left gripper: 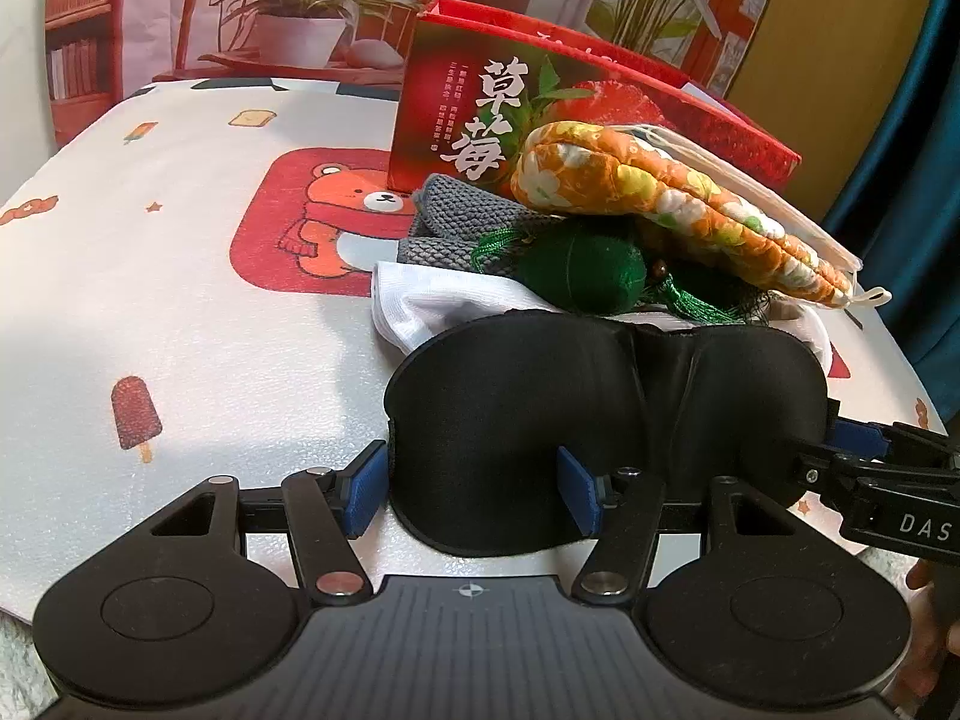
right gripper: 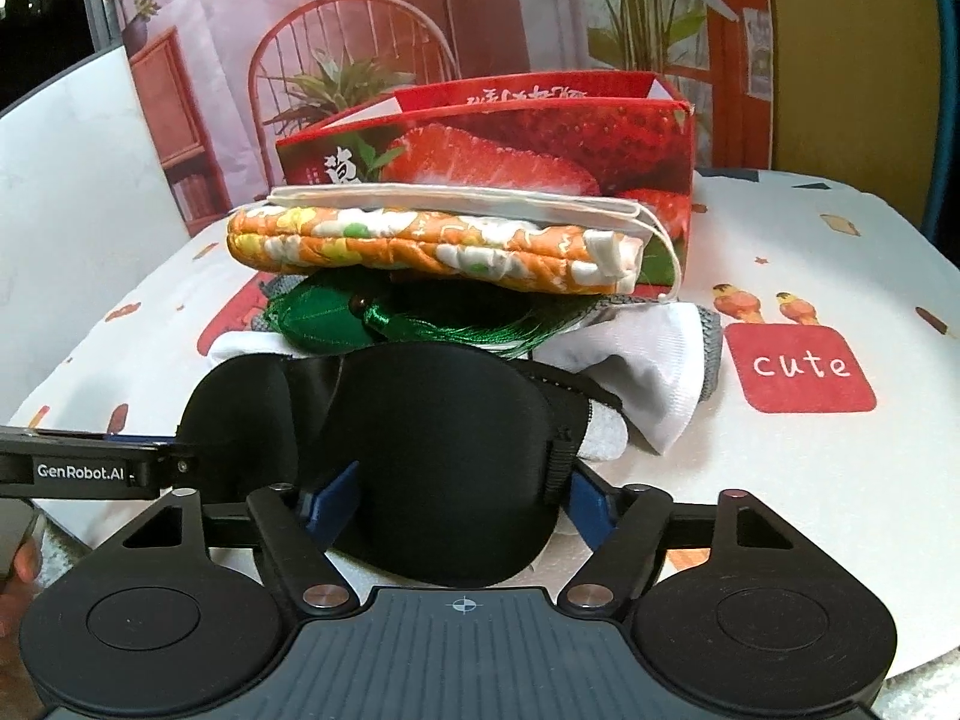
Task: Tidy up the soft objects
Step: 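Close both grippers on the black eye mask and lift it, then carry the eye mask with both grippers over the red strawberry box, then open both grippers to drop the eye mask into the box, then move both grippers back to the black glove on the pile, then close both grippers on the black glove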
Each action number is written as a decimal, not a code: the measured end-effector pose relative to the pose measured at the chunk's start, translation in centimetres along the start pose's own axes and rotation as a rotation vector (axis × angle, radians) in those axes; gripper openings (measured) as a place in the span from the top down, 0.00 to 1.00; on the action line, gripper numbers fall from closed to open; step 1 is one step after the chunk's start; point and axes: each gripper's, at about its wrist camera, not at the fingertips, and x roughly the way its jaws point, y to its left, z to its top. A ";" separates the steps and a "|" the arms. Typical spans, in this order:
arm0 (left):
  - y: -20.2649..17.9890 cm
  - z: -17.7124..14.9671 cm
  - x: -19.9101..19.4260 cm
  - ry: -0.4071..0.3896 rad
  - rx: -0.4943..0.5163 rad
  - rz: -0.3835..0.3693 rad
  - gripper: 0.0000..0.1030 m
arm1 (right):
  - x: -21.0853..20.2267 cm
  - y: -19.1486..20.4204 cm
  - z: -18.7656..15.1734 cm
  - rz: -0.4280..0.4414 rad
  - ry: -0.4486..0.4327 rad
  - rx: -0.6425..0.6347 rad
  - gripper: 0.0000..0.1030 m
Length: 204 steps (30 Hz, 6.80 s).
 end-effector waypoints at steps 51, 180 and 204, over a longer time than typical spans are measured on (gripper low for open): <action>2.1 9.0 -13.3 -0.523 -0.098 0.138 0.86 | -5.6 8.8 13.4 0.200 -0.343 -0.323 0.91; -3.2 2.0 2.7 -0.067 0.112 -0.064 0.63 | 2.2 -2.7 0.3 -0.005 -0.098 0.024 0.46; -4.1 3.0 -1.5 -0.197 0.143 -0.074 0.85 | -0.7 -0.9 1.8 0.081 -0.160 -0.015 0.92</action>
